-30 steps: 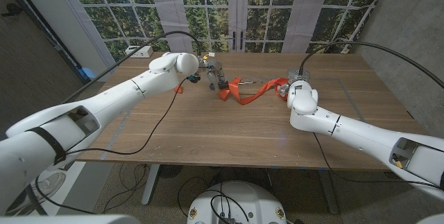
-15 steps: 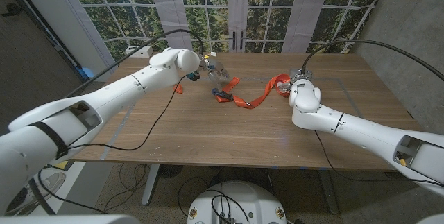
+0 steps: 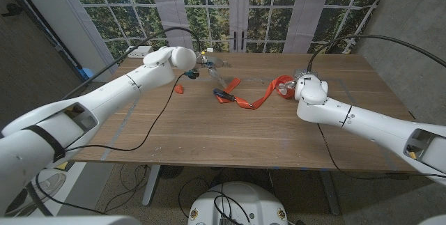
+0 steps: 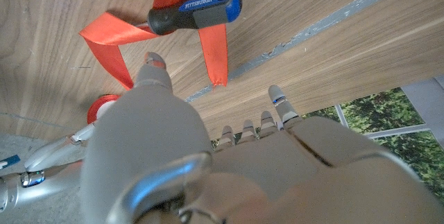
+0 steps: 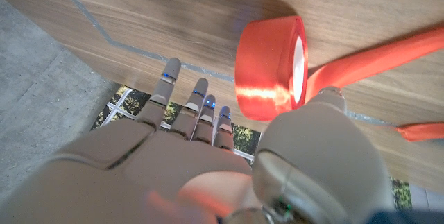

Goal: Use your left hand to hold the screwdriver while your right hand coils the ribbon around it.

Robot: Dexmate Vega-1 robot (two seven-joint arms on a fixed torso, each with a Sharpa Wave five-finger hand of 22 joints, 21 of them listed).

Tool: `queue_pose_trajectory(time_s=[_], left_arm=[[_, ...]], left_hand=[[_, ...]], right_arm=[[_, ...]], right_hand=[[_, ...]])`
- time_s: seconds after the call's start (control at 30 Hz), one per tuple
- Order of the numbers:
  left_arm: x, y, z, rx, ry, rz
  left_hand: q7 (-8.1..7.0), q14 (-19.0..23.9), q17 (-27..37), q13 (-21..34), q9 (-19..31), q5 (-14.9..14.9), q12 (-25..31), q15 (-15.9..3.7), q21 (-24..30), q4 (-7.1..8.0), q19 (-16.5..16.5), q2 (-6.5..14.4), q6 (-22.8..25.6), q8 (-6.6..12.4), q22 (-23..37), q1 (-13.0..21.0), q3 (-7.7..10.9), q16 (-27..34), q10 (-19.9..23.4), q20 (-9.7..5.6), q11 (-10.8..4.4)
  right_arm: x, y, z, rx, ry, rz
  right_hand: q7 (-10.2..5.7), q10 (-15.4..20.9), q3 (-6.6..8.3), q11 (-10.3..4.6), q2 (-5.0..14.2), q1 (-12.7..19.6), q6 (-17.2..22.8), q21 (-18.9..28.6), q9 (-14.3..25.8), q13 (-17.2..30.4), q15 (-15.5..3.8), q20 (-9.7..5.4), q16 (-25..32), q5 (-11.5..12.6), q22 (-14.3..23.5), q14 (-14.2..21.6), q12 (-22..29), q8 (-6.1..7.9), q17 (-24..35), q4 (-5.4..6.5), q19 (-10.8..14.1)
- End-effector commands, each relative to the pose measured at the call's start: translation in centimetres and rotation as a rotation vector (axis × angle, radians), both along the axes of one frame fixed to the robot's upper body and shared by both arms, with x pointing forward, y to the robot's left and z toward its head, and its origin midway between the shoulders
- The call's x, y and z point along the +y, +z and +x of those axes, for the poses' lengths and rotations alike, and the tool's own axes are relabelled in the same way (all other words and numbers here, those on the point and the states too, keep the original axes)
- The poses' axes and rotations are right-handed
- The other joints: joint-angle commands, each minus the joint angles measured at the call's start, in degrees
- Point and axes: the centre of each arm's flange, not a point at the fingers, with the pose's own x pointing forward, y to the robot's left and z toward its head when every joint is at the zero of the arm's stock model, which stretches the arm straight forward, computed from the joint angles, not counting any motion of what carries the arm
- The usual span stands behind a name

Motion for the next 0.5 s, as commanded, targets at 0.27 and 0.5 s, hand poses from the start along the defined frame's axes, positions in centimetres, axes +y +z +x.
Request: queue_pose_trajectory(time_s=[0.27,0.5], left_arm=[[3.8,0.7,-2.0,-0.141,-0.078,-0.303],[5.2,0.2,-2.4,-0.215,-0.105,-0.403]], left_hand=[[-2.94,-2.1,-0.3,-0.8,-0.1,0.0,1.0,-0.25,-2.2,2.09,-2.4,-0.8,-1.4,0.52,0.1,-4.8,-2.46,0.7,-1.5,-0.45,-0.98],[-4.43,-4.9,-0.1,-1.6,-0.1,-0.7,0.9,0.11,-4.5,6.05,-4.9,1.7,-2.4,0.54,0.2,-11.5,-4.05,0.8,-3.8,-0.17,-0.91]], right_arm=[[-0.9,3.4,-4.5,-0.263,0.218,0.273],[-1.7,3.1,-4.9,-0.297,0.250,0.372]], right_hand=[[0.34,0.7,-1.45,0.71,0.47,-2.6,2.0,-1.4,-0.1,-0.4,0.75,0.48,0.5,0.5,0.1,-0.7,1.1,1.54,-0.1,0.92,-1.3],[0.28,0.8,-2.27,1.27,1.12,-4.8,2.4,-2.9,-0.2,-0.8,1.46,0.05,0.7,0.6,0.2,-1.5,1.3,1.66,-0.3,1.81,-3.0]])
